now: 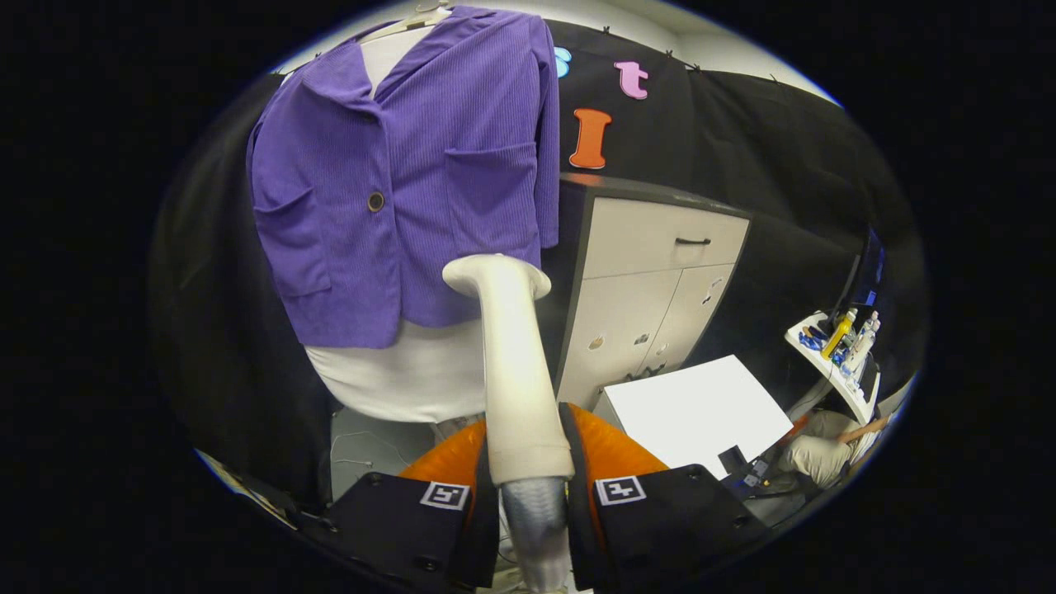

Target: Iron the clothes twice with a garment steamer, once on the left side and once on the right side.

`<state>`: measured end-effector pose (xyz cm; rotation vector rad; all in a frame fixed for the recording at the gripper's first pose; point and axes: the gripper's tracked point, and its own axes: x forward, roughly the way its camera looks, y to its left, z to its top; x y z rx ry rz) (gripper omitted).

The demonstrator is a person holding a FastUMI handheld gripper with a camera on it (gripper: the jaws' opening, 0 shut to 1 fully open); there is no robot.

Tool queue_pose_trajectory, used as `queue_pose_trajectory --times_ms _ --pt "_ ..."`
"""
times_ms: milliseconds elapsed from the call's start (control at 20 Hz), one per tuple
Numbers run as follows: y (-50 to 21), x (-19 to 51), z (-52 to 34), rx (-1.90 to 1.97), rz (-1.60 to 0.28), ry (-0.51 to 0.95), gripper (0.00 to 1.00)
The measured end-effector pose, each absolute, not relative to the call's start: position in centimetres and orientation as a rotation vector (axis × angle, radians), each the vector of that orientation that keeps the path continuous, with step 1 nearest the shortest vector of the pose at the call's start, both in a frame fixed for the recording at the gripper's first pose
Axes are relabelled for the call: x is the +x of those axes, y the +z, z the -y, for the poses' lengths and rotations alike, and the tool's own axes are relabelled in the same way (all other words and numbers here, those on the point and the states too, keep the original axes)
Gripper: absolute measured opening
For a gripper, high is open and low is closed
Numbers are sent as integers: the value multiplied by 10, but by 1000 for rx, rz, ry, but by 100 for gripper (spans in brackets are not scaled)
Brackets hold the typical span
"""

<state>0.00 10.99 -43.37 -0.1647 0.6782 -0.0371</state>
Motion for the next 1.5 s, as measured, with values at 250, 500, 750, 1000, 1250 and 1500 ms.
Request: queue_pose_trajectory --times_ms 250,500,750,1000,1250,1500 --pt "-364 14 -126 -153 -555 -8 42" --pt "-289 26 -149 -135 -417 12 42" --pt "-214 38 -184 -126 -271 52 42" --pt "-170 32 -245 -122 -164 138 42" --pt "-159 29 -306 -137 -119 227 42" --pt "-185 29 -349 -183 -133 291 42"
